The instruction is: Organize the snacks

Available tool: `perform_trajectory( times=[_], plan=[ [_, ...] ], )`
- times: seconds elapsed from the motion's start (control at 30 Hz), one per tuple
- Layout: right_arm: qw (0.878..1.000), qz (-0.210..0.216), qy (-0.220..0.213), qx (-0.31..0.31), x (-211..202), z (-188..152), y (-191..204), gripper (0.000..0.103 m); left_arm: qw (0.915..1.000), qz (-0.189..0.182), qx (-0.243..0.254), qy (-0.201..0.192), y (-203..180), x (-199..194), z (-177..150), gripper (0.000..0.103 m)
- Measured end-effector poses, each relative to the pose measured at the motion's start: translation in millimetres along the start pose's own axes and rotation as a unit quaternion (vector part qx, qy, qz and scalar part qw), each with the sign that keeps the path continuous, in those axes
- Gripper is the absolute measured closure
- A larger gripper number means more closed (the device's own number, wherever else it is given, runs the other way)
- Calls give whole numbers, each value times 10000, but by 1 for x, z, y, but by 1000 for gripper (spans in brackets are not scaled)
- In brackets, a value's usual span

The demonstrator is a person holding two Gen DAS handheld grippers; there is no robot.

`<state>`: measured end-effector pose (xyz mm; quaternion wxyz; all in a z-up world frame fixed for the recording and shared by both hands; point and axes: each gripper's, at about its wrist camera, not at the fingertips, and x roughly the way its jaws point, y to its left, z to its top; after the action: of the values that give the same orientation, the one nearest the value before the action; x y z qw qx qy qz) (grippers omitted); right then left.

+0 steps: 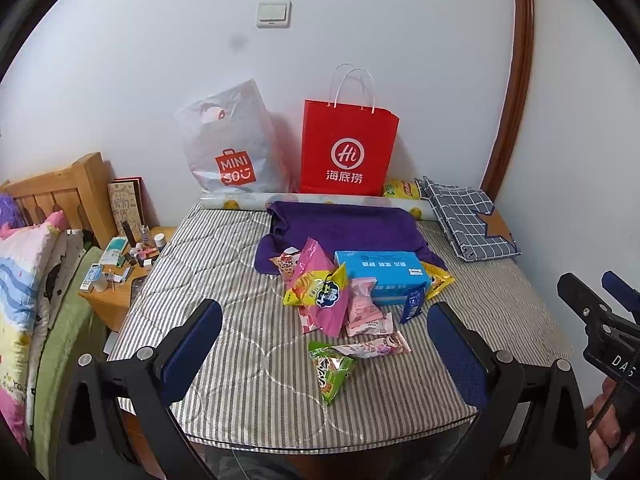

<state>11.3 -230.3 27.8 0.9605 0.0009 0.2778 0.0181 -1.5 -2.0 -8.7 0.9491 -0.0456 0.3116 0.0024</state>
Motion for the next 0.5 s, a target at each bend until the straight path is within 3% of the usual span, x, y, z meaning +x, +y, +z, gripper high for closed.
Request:
perform_trajectory(
  times=[0.5],
  plan=[
    [10000,-49,47,-19,3,-3,0,0,10000,-10,1,38,3,2,-1,2]
  ],
)
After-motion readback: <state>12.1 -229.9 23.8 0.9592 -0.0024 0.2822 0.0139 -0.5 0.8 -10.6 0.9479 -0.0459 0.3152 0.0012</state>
